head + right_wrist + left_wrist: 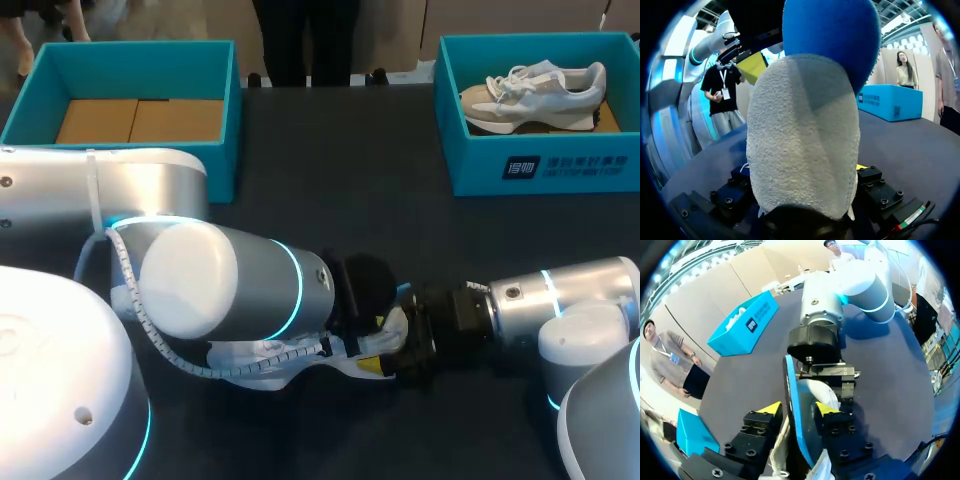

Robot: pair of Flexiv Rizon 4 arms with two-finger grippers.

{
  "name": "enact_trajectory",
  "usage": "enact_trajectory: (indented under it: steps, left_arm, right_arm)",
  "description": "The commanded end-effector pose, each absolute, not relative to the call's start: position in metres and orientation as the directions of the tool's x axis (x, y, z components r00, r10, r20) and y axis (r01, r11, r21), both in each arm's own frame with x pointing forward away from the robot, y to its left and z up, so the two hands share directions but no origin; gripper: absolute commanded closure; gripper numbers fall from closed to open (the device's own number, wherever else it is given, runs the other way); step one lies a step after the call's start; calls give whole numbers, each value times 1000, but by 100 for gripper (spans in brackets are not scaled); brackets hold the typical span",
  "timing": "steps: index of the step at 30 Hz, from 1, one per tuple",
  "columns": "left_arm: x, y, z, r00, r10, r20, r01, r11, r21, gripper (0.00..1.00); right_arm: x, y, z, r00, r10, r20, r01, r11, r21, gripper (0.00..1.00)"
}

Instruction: Take the shoe out of the shoebox, open the shoe tongue, remove and reinsert the insole, then place the shoe into the shoebox

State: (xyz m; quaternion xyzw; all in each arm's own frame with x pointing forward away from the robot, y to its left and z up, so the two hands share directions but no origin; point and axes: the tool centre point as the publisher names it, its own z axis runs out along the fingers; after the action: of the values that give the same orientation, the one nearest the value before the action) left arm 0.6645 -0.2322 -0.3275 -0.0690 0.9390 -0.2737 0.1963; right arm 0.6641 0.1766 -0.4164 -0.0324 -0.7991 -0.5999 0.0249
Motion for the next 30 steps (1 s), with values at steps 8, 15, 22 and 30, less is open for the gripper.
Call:
enact_trajectory:
  steps: [8,15,22,30]
  left_arm:
    - [658,-213,-339,-897,-283,-339,-30,805,-592,58]
    - [661,-214,-342,-898,-297,-326,-40,791,-611,54]
    - [665,-217,-346,-890,-324,-321,-63,785,-616,56]
    - [670,-217,-355,-892,-334,-306,-85,786,-612,78]
  right_arm:
    - [664,178,-416,-997,22,80,83,284,955,100]
    - [664,178,-416,-997,22,80,83,284,955,100]
    - [664,178,-416,-997,22,80,83,284,955,100]
    - [664,178,-416,-997,22,80,83,284,955,100]
